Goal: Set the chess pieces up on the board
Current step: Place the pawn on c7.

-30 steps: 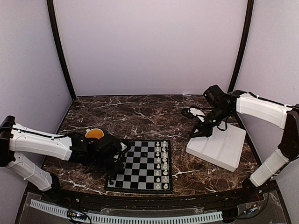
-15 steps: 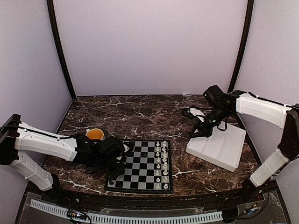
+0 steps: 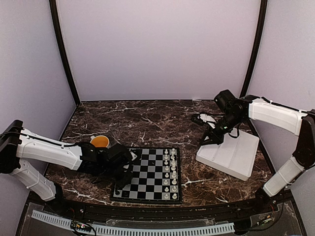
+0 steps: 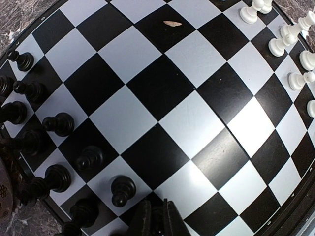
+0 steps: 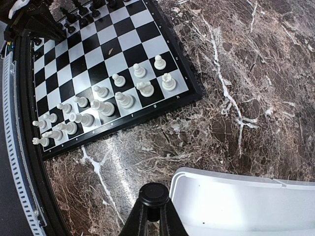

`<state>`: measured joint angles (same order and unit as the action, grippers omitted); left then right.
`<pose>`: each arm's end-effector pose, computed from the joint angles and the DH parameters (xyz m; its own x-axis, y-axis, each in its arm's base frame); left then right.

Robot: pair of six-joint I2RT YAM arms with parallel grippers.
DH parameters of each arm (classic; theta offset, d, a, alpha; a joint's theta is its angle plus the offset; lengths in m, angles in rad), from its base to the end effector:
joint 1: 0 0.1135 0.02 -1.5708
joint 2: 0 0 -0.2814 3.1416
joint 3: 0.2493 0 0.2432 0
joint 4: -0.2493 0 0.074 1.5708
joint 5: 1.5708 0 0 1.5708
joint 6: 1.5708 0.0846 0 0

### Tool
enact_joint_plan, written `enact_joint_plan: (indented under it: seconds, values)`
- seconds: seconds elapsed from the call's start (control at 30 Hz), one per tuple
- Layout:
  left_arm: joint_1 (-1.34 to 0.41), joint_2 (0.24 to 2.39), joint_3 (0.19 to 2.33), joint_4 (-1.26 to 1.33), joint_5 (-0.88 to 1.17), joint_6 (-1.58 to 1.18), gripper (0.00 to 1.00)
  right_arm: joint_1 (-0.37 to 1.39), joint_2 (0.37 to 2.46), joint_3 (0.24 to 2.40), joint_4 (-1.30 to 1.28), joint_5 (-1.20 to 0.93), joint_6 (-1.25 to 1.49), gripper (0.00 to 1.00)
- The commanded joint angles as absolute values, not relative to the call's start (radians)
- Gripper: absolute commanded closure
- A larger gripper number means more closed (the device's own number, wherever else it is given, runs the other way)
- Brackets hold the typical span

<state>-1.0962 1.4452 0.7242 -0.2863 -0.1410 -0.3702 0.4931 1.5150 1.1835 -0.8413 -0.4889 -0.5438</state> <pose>0.1411 -0.2487 0.1488 -0.6664 0.5132 -0.5409 0.6492 0.7561 -0.0825 0.2493 0.1790 0.2374 -0.3957 -0.7312 -0.5557 -0.9150 0.3660 0.1700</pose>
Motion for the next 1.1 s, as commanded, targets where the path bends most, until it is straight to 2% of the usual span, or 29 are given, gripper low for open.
enact_joint_plan:
  seconds: [0.0, 0.6, 1.07]
  values:
    - [-1.101, 1.442, 0.719, -0.351, -0.156, -0.38, 0.9, 0.498, 1.511, 1.204, -0.841, -0.493, -0.542, 0.92]
    - [-1.108, 1.419, 0.709, -0.406, -0.188, -0.405, 0.92, 0.497, 1.509, 1.201, -0.838, -0.498, -0.542, 0.92]
    - [-1.12, 1.413, 0.733, -0.397, -0.18, -0.408, 0.8, 0.498, 1.514, 1.206, -0.843, -0.505, -0.544, 0.92]
